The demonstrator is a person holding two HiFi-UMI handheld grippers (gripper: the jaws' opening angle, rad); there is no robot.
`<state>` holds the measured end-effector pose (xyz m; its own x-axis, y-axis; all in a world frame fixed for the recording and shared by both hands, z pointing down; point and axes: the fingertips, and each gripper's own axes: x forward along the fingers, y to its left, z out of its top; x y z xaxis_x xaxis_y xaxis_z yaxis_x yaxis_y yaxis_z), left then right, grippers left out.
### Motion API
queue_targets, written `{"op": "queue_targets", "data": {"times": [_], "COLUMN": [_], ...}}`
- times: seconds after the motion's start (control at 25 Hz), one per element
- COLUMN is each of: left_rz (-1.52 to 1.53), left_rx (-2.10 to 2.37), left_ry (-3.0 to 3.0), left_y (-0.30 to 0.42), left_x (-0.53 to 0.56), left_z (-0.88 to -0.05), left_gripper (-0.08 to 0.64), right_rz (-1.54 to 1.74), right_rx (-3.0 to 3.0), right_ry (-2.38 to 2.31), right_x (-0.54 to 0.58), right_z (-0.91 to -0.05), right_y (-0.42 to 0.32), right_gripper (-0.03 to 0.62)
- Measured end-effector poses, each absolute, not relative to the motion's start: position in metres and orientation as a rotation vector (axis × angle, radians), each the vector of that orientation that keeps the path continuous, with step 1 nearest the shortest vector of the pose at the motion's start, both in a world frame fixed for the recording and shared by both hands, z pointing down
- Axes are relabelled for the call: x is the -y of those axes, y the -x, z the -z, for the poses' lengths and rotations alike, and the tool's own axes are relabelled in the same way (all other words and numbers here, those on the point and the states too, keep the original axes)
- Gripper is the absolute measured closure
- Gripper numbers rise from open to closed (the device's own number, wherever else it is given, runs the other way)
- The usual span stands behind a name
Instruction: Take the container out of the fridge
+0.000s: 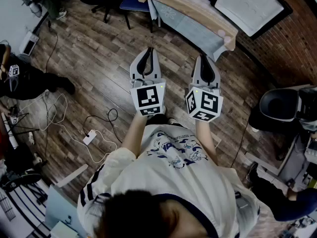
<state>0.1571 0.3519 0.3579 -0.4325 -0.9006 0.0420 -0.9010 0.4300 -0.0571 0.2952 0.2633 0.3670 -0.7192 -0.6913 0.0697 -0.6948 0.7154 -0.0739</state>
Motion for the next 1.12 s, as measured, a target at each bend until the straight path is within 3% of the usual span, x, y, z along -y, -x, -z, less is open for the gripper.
{"op": "queue_targets", "data": {"times": [1.12], "left_rz": [-0.141], "left_rx": [2.601], "left_ry": [-1.757], "left_y": [-0.090], "left_x": [-0.318], "left_z": [-0.369], "left_gripper": [0.534], "right_rz": [-0.199], "right_rx": [2.829], "right_ry": [-1.226], "right_x": [-0.238], "right_z": [-0.385], "right_y": [-0.233], "right_gripper": [0.540]}}
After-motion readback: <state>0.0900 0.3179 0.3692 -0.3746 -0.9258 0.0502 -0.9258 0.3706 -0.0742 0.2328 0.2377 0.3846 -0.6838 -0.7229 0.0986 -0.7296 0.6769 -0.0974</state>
